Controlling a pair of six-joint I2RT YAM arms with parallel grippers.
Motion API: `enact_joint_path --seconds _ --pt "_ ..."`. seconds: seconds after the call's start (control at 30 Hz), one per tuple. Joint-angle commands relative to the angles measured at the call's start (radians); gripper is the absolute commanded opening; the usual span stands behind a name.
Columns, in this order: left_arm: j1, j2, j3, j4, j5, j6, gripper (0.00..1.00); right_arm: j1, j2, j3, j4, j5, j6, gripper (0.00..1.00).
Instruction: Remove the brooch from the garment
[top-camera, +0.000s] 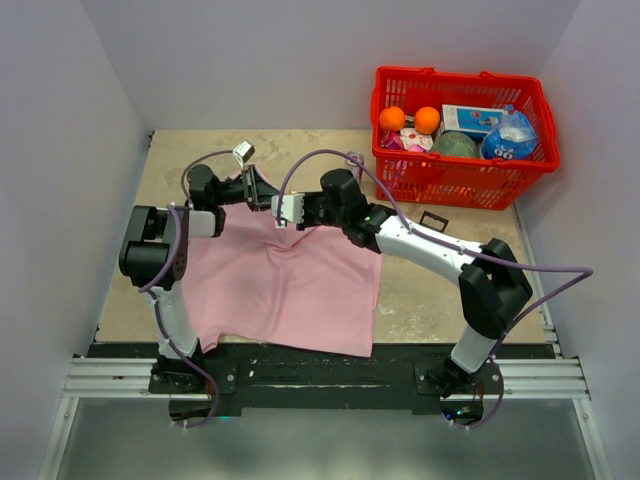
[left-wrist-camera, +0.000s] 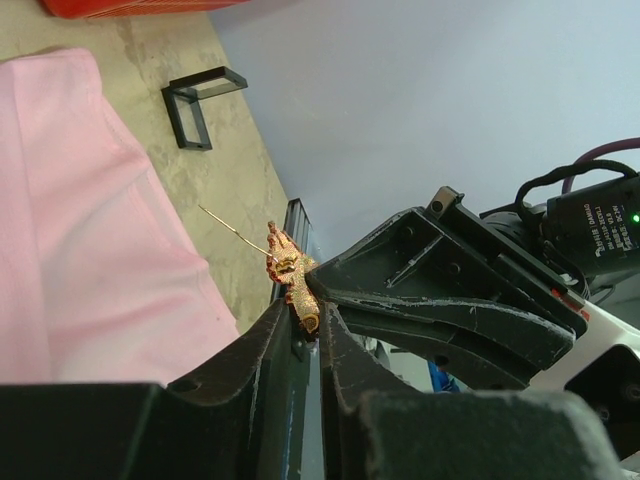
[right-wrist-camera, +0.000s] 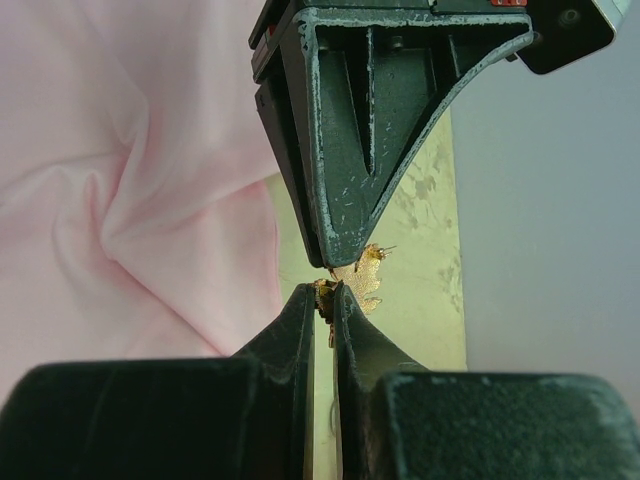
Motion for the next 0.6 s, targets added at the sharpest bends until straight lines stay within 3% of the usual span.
enact_joint_path --seconds 0.0,0.13,0.23,0.33,0.57 --pt "-0.003 0.008 0.040 0.038 0.010 0.013 0.15 0.006 0.009 0.044 0.025 -0.025 -0.011 0.00" --pt "-0.002 0.014 0.041 0.053 0.009 0.002 0.02 0.005 0.017 0.053 0.016 -0.033 -0.014 0.00" --pt "-0.003 0.029 0.047 0.061 0.001 0.005 0.00 0.005 0.038 0.082 -0.020 -0.065 -0.028 0.00" --pt "-0.003 0.037 0.067 0.017 0.004 0.053 0.00 0.002 0.076 0.165 -0.168 -0.119 -0.039 0.17" --pt "-0.003 0.014 0.069 -0.092 0.001 0.165 0.00 -0.050 0.057 0.245 -0.308 -0.154 0.032 0.37"
